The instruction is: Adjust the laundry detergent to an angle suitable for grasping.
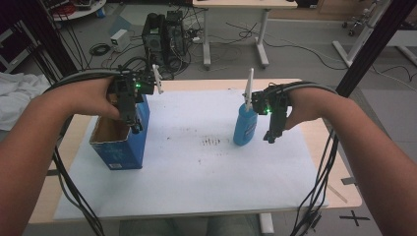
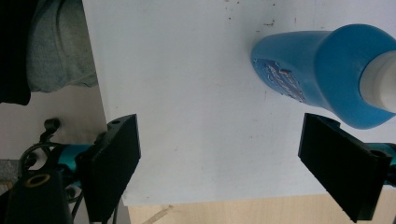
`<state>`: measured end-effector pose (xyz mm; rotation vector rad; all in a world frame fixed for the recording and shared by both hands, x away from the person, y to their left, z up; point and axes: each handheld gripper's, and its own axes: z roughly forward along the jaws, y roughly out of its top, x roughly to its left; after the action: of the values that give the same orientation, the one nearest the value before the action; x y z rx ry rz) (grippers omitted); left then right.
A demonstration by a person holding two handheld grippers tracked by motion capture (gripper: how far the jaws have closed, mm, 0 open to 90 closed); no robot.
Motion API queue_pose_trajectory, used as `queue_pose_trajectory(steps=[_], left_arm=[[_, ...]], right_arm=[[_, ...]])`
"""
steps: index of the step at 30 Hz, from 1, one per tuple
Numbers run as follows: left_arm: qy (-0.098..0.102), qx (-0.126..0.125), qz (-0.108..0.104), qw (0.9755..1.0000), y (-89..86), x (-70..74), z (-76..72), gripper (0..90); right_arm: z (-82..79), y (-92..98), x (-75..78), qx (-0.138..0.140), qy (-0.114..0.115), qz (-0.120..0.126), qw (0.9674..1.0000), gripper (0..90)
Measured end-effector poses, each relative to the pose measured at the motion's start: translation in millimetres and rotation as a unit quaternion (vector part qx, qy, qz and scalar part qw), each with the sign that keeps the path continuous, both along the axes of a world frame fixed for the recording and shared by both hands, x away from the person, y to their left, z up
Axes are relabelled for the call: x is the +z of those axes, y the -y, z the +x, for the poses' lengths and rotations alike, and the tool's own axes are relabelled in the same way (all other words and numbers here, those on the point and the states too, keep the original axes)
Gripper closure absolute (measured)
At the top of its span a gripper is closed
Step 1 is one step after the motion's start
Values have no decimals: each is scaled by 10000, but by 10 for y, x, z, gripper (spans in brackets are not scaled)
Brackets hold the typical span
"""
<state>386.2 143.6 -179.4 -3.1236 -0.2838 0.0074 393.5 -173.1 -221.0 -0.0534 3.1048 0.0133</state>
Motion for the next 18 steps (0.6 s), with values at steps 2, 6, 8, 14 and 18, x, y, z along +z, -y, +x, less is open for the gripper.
queue_pose_trajectory(steps=[2, 6, 8, 14, 18], left_arm=[[0, 2, -4, 10000, 7, -6, 1, 23], [-17, -31, 16, 10000, 15, -8, 7, 23], [-11, -31, 8, 10000, 15, -10, 8, 23], [-6, -36, 13, 10000, 13, -26, 11, 24], [24, -2, 2, 10000, 6, -50, 0, 23]], right_arm=[[-3, 2, 1, -11, 24, -6, 10000, 119], [-7, 0, 2, -58, -8, -11, 10000, 120], [4, 0, -6, -8, 6, -3, 10000, 119], [-5, -4, -2, -24, 19, -4, 10000, 119], [-22, -8, -5, -71, 15, -5, 10000, 119]])
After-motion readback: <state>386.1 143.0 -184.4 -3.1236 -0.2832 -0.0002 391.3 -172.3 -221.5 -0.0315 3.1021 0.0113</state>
